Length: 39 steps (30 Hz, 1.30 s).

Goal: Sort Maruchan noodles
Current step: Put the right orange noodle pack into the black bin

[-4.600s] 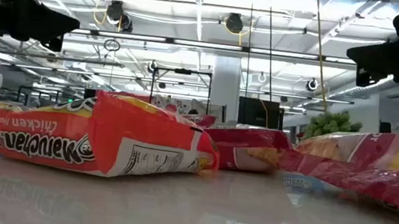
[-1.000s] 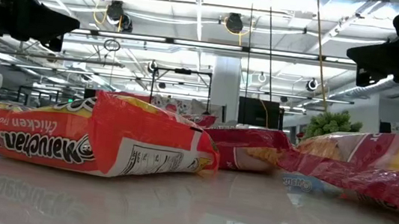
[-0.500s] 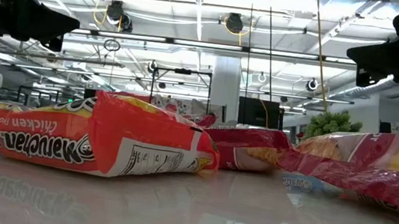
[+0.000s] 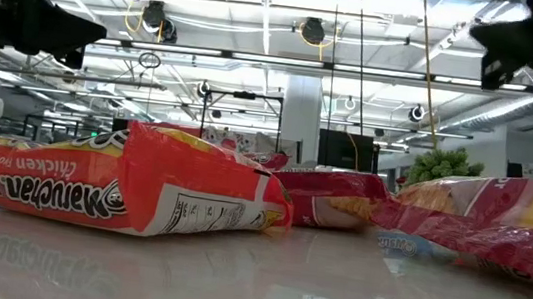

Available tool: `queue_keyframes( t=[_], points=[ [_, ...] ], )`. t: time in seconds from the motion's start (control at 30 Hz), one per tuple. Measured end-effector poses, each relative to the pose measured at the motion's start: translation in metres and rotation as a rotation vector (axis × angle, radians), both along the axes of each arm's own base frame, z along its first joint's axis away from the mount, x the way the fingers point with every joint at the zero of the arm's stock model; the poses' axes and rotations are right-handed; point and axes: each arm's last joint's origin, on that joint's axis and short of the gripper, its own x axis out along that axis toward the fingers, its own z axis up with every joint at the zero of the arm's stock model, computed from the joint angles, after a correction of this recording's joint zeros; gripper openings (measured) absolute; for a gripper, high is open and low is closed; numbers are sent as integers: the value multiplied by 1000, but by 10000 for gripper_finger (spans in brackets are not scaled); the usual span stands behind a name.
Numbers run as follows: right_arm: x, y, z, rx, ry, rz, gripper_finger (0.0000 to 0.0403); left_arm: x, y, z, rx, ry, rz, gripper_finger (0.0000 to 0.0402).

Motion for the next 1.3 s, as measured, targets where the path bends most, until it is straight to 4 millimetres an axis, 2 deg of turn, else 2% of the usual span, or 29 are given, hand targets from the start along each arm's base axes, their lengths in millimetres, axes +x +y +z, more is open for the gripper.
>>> queue_keyframes(
  t=[0.1,0.2,0.37,0.53,0.77,0.87,0.97,1.13,1.3],
  points=[
    [0,-1,22,-4,59,-30,0,0,0,0,0,-1,0,4],
    [0,-1,52,-10,83,-45,5,0,0,0,0,-4,0,4],
    [9,-2,87,-11,191,-71,21,0,0,0,2,-4,0,4],
    [22,-2,119,-17,266,-102,30,0,0,0,2,-4,0,4],
    [48,0,154,-19,444,-107,31,0,0,0,3,-4,0,4],
    [60,0,160,-15,548,-144,31,0,0,0,2,-4,0,4],
    [72,0,156,-18,643,-171,32,0,0,0,3,-4,0,4],
    [90,1,141,9,763,-184,32,0,0,0,3,-3,0,4],
    [100,2,124,18,913,-203,32,0,0,0,3,-3,0,4]
  ],
)
